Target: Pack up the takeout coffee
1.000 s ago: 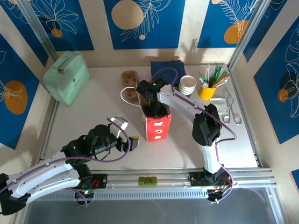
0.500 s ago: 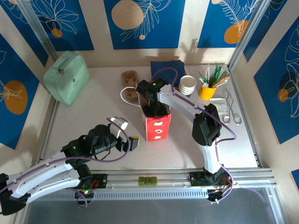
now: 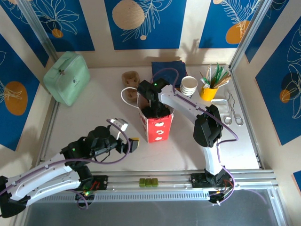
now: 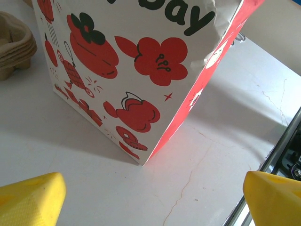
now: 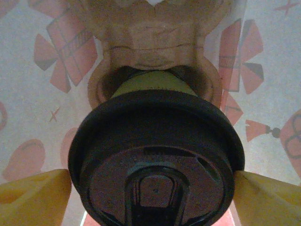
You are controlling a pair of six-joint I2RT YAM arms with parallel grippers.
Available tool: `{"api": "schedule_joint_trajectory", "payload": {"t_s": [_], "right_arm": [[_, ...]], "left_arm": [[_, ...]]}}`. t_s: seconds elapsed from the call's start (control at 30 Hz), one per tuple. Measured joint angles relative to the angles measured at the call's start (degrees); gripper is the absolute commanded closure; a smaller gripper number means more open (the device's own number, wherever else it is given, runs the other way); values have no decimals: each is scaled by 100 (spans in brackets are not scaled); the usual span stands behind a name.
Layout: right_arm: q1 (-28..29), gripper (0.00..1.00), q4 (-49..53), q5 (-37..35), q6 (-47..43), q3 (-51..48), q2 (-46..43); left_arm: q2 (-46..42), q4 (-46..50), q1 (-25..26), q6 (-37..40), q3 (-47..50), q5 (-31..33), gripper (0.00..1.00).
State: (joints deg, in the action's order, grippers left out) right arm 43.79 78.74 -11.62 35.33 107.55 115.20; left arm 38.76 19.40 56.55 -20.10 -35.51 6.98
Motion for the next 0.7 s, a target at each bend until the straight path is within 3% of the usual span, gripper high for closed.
{"api": "schedule_joint_trajectory", "payload": {"t_s": [0.2,0.7], "right_arm": [[0,1,63,-22,-50,37,0],[2,1,155,-66,-79,90,-76]], "left_arm": [[-9,0,0,0,0,59,3],[-101,127,0,-42,0,129,2]]}}
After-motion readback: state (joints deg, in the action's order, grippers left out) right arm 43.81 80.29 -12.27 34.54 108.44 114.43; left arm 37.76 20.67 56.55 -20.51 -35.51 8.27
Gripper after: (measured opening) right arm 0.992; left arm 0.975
